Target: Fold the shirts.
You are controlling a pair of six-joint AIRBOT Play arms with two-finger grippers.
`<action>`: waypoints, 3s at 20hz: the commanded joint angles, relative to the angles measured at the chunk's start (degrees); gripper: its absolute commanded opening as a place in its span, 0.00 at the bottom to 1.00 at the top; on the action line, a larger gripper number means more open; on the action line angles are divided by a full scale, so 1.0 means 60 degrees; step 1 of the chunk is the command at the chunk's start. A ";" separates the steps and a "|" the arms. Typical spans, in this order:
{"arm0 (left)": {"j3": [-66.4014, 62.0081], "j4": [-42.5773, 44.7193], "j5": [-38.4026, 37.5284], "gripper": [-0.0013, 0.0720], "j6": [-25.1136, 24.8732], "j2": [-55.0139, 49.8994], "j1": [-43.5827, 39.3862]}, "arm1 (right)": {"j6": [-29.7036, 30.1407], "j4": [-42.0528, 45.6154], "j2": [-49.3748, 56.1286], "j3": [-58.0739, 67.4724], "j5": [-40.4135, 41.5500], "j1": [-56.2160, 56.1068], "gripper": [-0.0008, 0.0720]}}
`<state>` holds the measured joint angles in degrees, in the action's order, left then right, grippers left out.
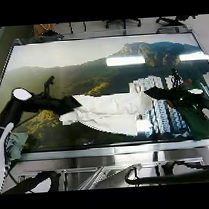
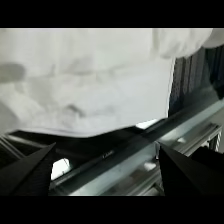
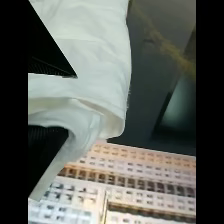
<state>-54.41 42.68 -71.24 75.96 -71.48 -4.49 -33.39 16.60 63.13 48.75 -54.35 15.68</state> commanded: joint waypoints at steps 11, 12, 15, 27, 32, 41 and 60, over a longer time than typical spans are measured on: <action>0.3690 -0.0106 0.7202 0.97 0.2135 0.0182 -0.5158 | -0.0302 0.0306 0.0073 0.0040 -0.0164 -0.0007 0.53; 0.3479 -0.0106 0.7249 0.97 0.2131 -0.0229 -0.5155 | -0.0302 0.0306 0.0073 0.0040 -0.0277 -0.0007 0.53; 0.2769 -0.0018 0.7380 0.97 0.1953 -0.1188 -0.5144 | -0.0302 0.0306 0.0073 0.0040 -0.0510 -0.0007 0.53; -0.0565 0.2754 0.3581 0.03 0.0874 -0.2018 -0.2353 | -0.0772 0.0601 -0.0838 -0.1322 -0.2455 -0.0280 0.03; -0.2503 0.2947 0.1537 0.03 0.0157 -0.2328 -0.0718 | -0.1617 -0.0313 -0.2779 -0.3847 -0.0739 -0.2244 0.03; -0.2645 0.2892 -0.1457 0.93 0.0696 -0.2503 -0.0597 | -0.1585 -0.0466 -0.3009 -0.3592 -0.0783 -0.2310 0.54; 0.3588 -0.0131 0.6342 0.38 0.1275 -0.0729 -0.4801 | -0.2011 0.1086 -0.2954 -0.3592 -0.2226 -0.2036 0.54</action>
<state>-33.30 42.52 -35.62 83.40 -74.39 -32.47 -45.43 22.13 45.21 27.18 -68.82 3.44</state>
